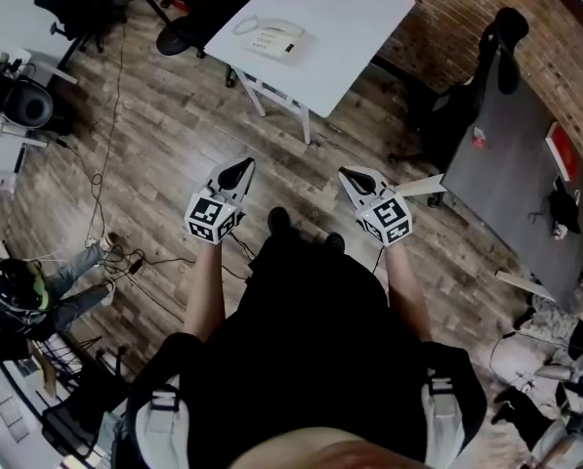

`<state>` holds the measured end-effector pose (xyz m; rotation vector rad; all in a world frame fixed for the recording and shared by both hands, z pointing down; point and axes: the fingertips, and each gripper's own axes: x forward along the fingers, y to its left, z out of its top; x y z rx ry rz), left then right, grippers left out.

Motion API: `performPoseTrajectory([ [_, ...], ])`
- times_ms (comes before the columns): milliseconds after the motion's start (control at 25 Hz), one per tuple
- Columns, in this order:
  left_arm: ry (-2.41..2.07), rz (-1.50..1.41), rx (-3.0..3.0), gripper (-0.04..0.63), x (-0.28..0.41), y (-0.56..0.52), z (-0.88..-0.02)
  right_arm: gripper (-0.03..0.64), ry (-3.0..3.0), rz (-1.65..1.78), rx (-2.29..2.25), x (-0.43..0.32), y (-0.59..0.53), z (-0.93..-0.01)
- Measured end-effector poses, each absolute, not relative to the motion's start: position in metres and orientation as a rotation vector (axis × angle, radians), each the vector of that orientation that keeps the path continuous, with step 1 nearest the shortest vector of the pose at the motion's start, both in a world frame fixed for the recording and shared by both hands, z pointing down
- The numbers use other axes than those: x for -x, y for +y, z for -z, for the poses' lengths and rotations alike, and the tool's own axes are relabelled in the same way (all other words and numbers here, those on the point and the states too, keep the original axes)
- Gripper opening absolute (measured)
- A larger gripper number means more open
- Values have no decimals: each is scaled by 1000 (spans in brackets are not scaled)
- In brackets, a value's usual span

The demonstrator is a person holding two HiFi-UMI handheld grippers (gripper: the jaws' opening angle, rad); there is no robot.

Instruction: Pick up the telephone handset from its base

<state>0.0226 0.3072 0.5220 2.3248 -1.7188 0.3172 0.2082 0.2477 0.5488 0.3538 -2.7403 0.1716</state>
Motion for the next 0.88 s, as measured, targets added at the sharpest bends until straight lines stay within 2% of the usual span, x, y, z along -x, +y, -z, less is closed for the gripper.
performPoseTrajectory([
  [400, -1794, -361, -2271, 20, -83, 360, -522, 0, -2722, -306, -284, -277, 290, -586],
  [880, -1685, -388, -2366, 20, -55, 323, -519, 0, -2728, -284, -399, -233, 245, -574],
])
